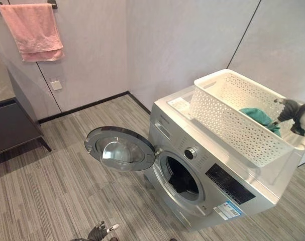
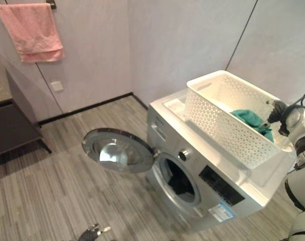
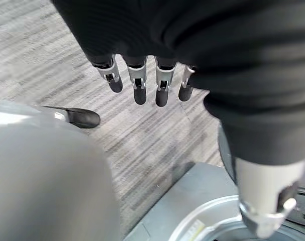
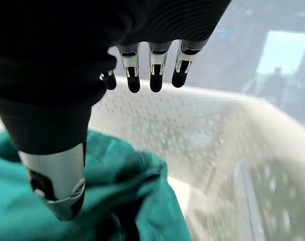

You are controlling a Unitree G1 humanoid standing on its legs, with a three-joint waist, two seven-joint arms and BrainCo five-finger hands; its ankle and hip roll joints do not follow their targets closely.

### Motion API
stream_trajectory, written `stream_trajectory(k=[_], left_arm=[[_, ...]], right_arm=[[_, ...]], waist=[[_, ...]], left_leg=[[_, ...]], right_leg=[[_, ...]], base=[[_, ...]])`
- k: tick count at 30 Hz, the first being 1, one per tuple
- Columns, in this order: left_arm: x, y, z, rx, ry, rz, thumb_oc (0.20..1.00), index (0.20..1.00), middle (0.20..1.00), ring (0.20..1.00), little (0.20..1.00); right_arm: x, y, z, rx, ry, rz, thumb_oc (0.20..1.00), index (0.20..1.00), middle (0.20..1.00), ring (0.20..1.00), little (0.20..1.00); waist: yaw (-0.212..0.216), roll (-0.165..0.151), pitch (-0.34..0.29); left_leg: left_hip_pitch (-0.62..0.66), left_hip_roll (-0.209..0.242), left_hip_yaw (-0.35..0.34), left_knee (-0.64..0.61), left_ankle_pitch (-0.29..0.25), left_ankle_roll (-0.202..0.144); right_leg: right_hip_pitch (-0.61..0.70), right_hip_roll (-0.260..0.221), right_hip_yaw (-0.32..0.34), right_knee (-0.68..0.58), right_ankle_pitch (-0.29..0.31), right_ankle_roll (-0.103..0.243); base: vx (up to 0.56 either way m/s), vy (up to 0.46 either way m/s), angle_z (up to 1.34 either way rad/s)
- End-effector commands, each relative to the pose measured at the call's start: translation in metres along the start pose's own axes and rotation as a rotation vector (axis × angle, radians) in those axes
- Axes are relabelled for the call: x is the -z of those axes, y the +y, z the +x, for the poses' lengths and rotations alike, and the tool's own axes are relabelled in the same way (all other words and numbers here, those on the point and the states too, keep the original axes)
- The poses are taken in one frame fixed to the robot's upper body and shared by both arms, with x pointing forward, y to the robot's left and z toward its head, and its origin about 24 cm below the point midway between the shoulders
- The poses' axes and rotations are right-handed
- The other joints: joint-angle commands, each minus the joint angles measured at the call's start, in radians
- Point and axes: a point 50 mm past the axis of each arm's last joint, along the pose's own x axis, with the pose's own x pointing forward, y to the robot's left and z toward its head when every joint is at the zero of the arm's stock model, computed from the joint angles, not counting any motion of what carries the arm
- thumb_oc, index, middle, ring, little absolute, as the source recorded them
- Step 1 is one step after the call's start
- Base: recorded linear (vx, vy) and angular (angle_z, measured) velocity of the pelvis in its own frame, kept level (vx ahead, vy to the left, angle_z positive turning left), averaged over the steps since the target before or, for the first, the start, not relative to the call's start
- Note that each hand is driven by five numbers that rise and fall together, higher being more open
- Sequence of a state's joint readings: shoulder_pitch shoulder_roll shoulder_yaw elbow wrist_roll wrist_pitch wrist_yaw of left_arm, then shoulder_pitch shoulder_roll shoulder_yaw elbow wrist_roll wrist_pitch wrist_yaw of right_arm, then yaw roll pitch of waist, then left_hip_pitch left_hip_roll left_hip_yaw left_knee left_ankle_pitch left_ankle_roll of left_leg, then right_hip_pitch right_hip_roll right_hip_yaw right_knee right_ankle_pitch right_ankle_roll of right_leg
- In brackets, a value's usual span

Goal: Grab the laundry basket,head to the washer,open it,put in the laundry and shut it.

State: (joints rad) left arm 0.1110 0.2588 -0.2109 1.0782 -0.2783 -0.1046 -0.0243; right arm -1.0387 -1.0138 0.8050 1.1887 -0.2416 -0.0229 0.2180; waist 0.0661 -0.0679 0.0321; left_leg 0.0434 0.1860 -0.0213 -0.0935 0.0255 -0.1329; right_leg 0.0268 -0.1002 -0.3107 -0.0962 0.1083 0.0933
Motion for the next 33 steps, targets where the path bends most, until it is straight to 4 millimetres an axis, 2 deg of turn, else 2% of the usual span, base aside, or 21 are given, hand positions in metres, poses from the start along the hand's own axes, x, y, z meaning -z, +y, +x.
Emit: stream_trajectory(k=[1, 4, 10, 12, 16, 18, 19, 20, 23, 28, 30, 31, 33], left_arm=[[-0.021, -0.003, 0.005, 0.029, -0.064, 0.039, 1.0, 1.0, 1.0, 1.0, 1.0], [-0.022, -0.003, 0.005, 0.032, -0.07, 0.041, 1.0, 1.0, 1.0, 1.0, 1.0], [-0.024, -0.007, 0.005, 0.043, -0.074, 0.06, 1.0, 1.0, 1.0, 1.0, 1.0], [-0.032, -0.008, 0.006, 0.049, -0.103, 0.067, 1.0, 1.0, 1.0, 1.0, 1.0], [-0.051, -0.01, 0.007, 0.061, -0.17, 0.074, 1.0, 1.0, 1.0, 1.0, 1.0], [-0.054, -0.01, 0.007, 0.065, -0.182, 0.072, 1.0, 1.0, 1.0, 1.0, 1.0], [-0.059, -0.012, 0.007, 0.076, -0.2, 0.076, 1.0, 1.0, 1.0, 1.0, 1.0], [-0.06, -0.013, 0.007, 0.079, -0.203, 0.077, 1.0, 1.0, 1.0, 1.0, 1.0], [-0.06, -0.014, 0.008, 0.081, -0.199, 0.081, 1.0, 1.0, 1.0, 1.0, 1.0], [-0.053, -0.015, 0.007, 0.079, -0.175, 0.087, 1.0, 1.0, 1.0, 1.0, 1.0], [-0.053, -0.015, 0.007, 0.079, -0.175, 0.087, 1.0, 1.0, 1.0, 1.0, 1.0], [-0.05, -0.014, 0.008, 0.075, -0.164, 0.091, 1.0, 1.0, 1.0, 1.0, 1.0], [-0.049, -0.014, 0.008, 0.073, -0.161, 0.093, 1.0, 1.0, 1.0, 1.0, 1.0]], right_arm=[[0.0, -0.034, -0.005, 0.122, 0.032, 0.047, 1.0, 1.0, 1.0, 1.0, 1.0], [0.006, -0.026, -0.003, 0.097, 0.057, 0.037, 1.0, 1.0, 1.0, 1.0, 1.0], [0.001, -0.018, 0.0, 0.079, 0.054, 0.059, 1.0, 1.0, 1.0, 1.0, 1.0], [0.0, -0.015, 0.001, 0.077, 0.06, 0.08, 1.0, 1.0, 1.0, 1.0, 1.0], [0.011, -0.012, 0.0, 0.048, 0.113, 0.131, 1.0, 1.0, 1.0, 1.0, 1.0], [0.014, -0.012, -0.001, 0.038, 0.122, 0.133, 1.0, 1.0, 1.0, 1.0, 1.0], [0.02, -0.012, -0.002, 0.019, 0.141, 0.128, 0.41, 0.41, 0.41, 0.41, 0.41], [0.023, -0.011, -0.003, 0.012, 0.153, 0.131, 0.2, 0.2, 0.2, 0.2, 0.2], [0.024, -0.008, -0.003, -0.006, 0.152, 0.122, 0.2, 0.2, 0.2, 0.2, 0.2], [0.01, -0.003, 0.0, -0.015, 0.071, 0.107, 0.2, 0.2, 0.2, 0.2, 0.2], [0.01, -0.003, 0.0, -0.015, 0.072, 0.107, 0.2, 0.2, 0.2, 0.2, 0.2], [0.014, -0.004, 0.0, 0.018, 0.075, 0.181, 0.2, 0.2, 0.2, 0.2, 0.2], [0.016, -0.006, -0.001, 0.033, 0.082, 0.206, 0.2, 0.2, 0.2, 0.2, 0.2]], waist=[[0.033, -0.057, 0.052], [0.038, -0.048, 0.071], [0.043, -0.043, 0.087], [0.048, -0.039, 0.1], [0.056, -0.028, 0.122], [0.057, -0.025, 0.127], [0.058, -0.022, 0.132], [0.056, -0.02, 0.133], [0.053, -0.019, 0.131], [0.042, -0.02, 0.12], [0.043, -0.02, 0.12], [0.039, -0.019, 0.113], [0.038, -0.021, 0.111]], left_leg=[[0.002, 0.058, 0.052, 0.006, -0.01, -0.03], [-0.027, 0.055, 0.046, 0.008, 0.001, -0.031], [-0.039, 0.051, 0.045, 0.011, 0.003, -0.028], [-0.054, 0.049, 0.039, 0.011, 0.007, -0.027], [-0.094, 0.04, 0.025, 0.011, 0.02, -0.024], [-0.104, 0.038, 0.023, 0.011, 0.023, -0.025], [-0.117, 0.033, 0.02, 0.011, 0.028, -0.024], [-0.119, 0.032, 0.02, 0.011, 0.029, -0.024], [-0.116, 0.029, 0.024, 0.008, 0.028, -0.021], [-0.096, 0.025, 0.032, 0.006, 0.018, -0.018], [-0.096, 0.025, 0.032, 0.006, 0.017, -0.018], [-0.086, 0.022, 0.035, 0.006, 0.01, -0.017], [-0.081, 0.021, 0.035, 0.006, 0.007, -0.017]], right_leg=[[0.016, -0.035, 0.001, 0.022, -0.12, 0.029], [-0.007, -0.038, 0.001, 0.02, -0.115, 0.031], [-0.021, -0.039, 0.006, 0.023, -0.114, 0.03], [-0.04, -0.042, 0.004, 0.028, -0.111, 0.032], [-0.074, -0.052, -0.004, 0.033, -0.105, 0.033], [-0.084, -0.055, -0.003, 0.034, -0.103, 0.034], [-0.095, -0.058, -0.001, 0.034, -0.1, 0.033], [-0.096, -0.059, -0.001, 0.034, -0.099, 0.034], [-0.094, -0.059, 0.005, 0.03, -0.099, 0.033], [-0.078, -0.06, 0.01, 0.022, -0.098, 0.034], [-0.077, -0.06, 0.01, 0.022, -0.098, 0.034], [-0.068, -0.062, 0.011, 0.02, -0.099, 0.037], [-0.063, -0.062, 0.011, 0.019, -0.1, 0.037]], base=[[-0.04, -0.014, 0.0], [-0.03, -0.014, 0.04], [0.0, -0.004, 0.09], [-0.03, -0.019, 0.03], [-0.04, -0.011, 0.01], [-0.03, 0.001, 0.05], [0.0, 0.0, 0.0], [0.0, 0.0, 0.0], [0.02, 0.004, 0.04], [0.01, 0.004, -0.01], [0.0, 0.004, -0.02], [0.0, 0.0, 0.0], [0.0, 0.0, 0.0]])
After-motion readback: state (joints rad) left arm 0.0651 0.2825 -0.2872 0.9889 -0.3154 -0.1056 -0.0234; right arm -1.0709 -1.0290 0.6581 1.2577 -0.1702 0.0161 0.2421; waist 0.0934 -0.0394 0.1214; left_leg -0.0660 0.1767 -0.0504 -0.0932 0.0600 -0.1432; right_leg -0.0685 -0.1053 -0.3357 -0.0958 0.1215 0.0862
